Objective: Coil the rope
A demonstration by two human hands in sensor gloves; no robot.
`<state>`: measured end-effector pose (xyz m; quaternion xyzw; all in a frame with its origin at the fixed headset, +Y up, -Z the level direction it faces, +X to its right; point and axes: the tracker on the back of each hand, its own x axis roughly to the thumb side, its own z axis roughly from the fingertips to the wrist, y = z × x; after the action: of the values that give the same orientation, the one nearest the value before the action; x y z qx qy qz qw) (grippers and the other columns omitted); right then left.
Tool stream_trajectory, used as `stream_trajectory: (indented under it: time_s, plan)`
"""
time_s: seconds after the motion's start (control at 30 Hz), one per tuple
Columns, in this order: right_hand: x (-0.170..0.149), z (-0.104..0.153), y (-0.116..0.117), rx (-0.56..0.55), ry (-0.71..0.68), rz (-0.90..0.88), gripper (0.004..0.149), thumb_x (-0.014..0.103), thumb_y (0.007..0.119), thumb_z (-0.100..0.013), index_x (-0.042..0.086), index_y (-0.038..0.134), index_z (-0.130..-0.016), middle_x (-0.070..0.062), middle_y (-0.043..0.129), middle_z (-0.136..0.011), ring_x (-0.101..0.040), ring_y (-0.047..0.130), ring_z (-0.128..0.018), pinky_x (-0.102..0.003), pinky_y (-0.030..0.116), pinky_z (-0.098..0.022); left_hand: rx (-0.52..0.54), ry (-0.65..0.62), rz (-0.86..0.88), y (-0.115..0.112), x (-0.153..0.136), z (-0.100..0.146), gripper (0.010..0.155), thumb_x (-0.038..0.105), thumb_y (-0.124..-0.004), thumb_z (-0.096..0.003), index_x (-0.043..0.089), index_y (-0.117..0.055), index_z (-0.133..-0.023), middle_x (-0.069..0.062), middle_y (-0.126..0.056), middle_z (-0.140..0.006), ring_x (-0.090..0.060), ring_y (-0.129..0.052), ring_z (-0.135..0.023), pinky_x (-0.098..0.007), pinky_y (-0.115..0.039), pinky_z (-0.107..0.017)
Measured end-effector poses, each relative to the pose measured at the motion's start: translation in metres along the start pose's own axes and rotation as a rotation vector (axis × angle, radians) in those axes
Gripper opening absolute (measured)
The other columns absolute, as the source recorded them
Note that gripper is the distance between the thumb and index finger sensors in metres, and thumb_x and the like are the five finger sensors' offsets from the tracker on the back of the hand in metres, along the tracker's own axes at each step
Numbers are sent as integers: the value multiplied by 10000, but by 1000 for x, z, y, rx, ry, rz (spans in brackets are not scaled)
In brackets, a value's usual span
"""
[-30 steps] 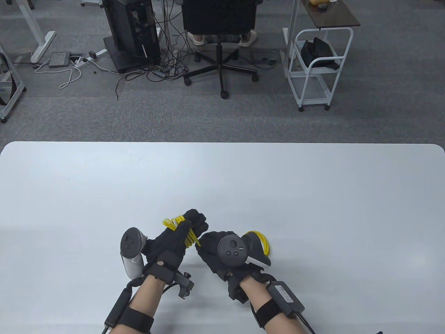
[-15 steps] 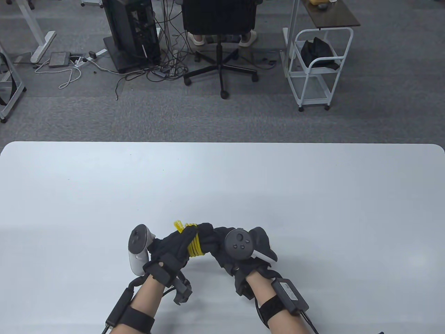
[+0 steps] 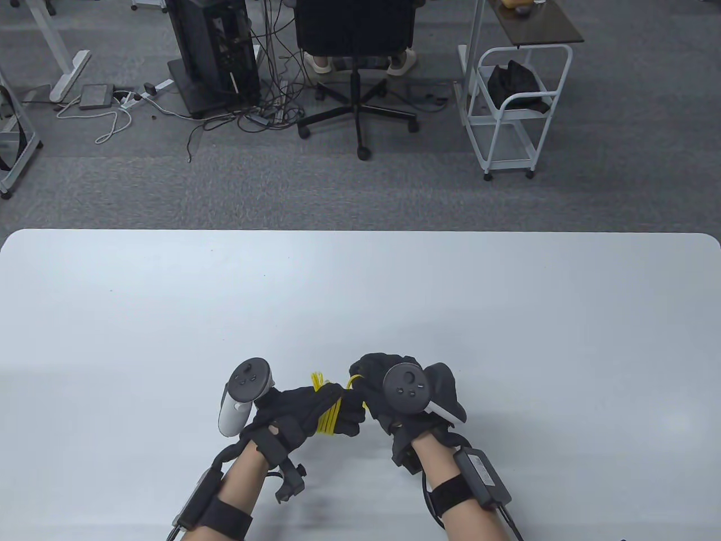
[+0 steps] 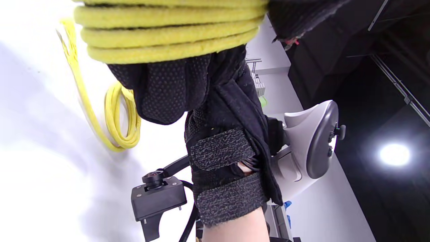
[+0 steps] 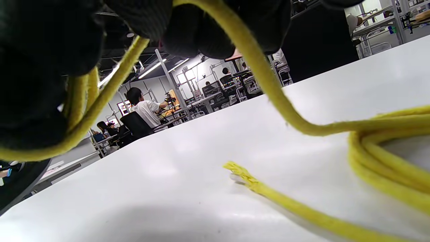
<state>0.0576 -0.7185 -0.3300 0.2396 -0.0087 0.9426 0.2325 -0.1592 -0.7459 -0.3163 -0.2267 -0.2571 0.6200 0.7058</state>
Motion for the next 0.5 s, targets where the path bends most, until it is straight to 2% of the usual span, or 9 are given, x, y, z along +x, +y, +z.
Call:
stream_trajectory:
  time_s: [0.17, 0.3, 0.5]
  plan:
    - [-1, 0, -1, -17, 3, -38, 403, 383, 715, -589, 164, 713, -928, -148, 725, -1007, -461, 734, -886, -753, 481, -654, -15, 19, 12, 2, -1, 1, 585, 492, -535, -623, 143, -880, -941, -201, -1002, -870, -319, -1073, -656, -380, -828, -546]
    - [1, 1, -3, -40, -3, -87, 400, 393, 717, -586, 166, 723, -916, -147, 736, -996, -458, 741, -879, -751, 486, -653, -60, 82, -38, 2, -5, 0, 602, 492, -524, -626, 126, -870, -954, -216, -991, -879, -329, -1066, -664, -386, -823, -550]
    - [17, 2, -1, -76, -61, -113, 404, 393, 710, -588, 164, 718, -920, -149, 732, -998, -457, 744, -874, -746, 491, -653, 60, 122, -98, 5, -5, 3, 625, 487, -500, -628, 96, -821, -997, -242, -939, -928, -355, -1033, -713, -403, -799, -575]
